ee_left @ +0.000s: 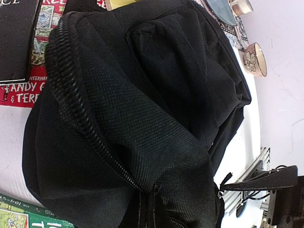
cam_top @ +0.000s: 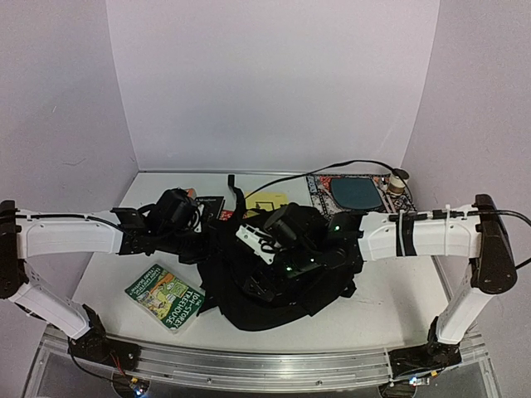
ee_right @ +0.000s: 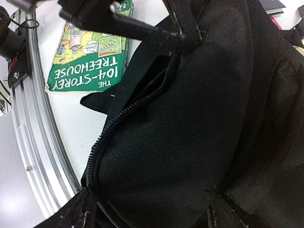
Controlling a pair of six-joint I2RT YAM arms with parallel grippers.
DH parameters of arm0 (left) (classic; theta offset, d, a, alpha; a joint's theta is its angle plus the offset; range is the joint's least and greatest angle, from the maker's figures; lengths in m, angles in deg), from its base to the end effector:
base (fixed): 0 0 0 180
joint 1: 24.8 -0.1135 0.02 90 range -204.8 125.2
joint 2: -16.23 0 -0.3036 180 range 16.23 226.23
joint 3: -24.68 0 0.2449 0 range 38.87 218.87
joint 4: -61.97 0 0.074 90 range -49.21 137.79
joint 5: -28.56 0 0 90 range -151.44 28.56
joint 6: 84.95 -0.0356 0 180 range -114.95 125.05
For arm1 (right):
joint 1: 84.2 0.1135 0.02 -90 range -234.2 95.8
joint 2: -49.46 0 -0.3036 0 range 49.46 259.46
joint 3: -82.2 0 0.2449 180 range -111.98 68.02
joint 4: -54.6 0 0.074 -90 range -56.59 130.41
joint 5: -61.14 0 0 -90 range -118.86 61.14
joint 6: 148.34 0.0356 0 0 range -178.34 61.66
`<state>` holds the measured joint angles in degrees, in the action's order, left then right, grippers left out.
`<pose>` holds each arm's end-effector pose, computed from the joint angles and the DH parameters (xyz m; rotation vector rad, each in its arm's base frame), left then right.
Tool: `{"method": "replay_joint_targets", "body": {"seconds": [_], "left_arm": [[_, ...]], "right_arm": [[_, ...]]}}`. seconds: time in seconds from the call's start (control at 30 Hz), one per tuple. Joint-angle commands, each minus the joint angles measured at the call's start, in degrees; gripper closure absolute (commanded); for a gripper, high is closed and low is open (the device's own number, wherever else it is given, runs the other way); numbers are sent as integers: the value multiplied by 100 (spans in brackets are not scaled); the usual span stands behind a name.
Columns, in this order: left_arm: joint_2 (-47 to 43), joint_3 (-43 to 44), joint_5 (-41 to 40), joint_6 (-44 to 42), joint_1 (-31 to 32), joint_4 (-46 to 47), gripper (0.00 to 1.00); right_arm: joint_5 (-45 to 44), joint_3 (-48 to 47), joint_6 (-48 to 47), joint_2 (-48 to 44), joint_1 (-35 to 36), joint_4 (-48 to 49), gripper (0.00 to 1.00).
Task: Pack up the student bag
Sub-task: Open the largest pocket of the student bag.
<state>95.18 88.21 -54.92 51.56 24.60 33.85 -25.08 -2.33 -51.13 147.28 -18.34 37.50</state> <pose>0.1773 -0.2131 0.2710 0.1257 2.5285 -0.9032 0.1590 0.3606 0.3026 -1.1200 1.9084 0.8131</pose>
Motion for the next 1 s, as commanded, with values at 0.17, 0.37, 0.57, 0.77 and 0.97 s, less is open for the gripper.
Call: {"method": "replay_joint_targets", "body": {"seconds": [0.17,0.37,0.57,0.77,0.97], "left_arm": [[36,271,166,-27,106,436,100],[41,264,184,8,117,437,100],[-130,164,174,-38,141,429,100],[-540,-170,-178,138,144,250,75],[-809,-422,-833,570,140,-177,31]], "right_arm": [[81,-230,17,218,33,194,15],[273,-383,129,421,74,388,13],[-1601,-287,73,502,68,296,48],[-1956,-98,36,10,68,99,98],[-2141,-22,352,-387,68,72,100]]}}
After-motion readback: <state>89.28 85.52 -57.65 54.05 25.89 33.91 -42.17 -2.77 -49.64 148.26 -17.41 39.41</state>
